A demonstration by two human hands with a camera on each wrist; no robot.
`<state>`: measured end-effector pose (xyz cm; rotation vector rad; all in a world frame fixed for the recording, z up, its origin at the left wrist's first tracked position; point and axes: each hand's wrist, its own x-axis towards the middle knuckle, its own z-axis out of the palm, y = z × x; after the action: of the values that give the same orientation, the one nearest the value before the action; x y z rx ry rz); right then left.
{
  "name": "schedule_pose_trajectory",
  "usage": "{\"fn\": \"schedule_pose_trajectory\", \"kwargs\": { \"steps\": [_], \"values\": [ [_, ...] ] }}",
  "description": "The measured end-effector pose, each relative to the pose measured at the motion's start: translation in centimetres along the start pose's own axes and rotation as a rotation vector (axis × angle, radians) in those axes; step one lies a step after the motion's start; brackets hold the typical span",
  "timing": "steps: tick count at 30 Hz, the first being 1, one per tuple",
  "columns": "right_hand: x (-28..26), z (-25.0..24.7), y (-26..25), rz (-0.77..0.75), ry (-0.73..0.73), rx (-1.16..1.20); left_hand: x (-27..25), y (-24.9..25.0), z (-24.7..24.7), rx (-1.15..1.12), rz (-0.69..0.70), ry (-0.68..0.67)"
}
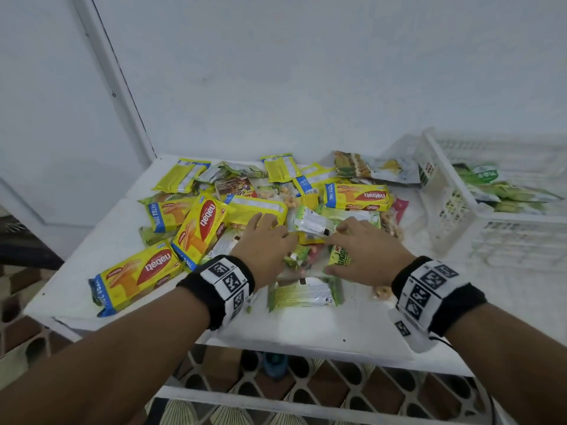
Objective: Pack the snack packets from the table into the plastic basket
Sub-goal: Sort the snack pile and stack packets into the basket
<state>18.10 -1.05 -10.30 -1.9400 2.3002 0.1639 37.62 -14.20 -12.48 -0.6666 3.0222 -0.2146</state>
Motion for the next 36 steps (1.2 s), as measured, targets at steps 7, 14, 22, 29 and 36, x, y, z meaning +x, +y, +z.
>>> {"fn": "schedule_pose_trajectory", "kwargs": {
  "steps": [7,14,22,29,36],
  "values": [
    [1.0,0.0,1.2,-0.04,0.009,0.015,0.4,-0.3,-0.7,-0.409,-0.084,0.333],
    [2.5,-1.2,0.4,-0.101,0.236,0.272,-0.1,1.0,-2.9,-1.014,-0.251,0.459],
    [3.4,-2.1,-0.8,-0.276,0.282,0.582,-1.9,0.1,-2.6,-1.15,-0.357,0.483],
    [4.3,-2.2,-2.3,-0.336,0.246,0.598,-4.2,-2.3,-2.2,-0.701,-0.254,0.328],
    [4.1,-2.0,-2.5,-0.272,0.235,0.774,-5.6,-4.4,-1.6,-0.911,-0.391,0.31]
  ]
}}
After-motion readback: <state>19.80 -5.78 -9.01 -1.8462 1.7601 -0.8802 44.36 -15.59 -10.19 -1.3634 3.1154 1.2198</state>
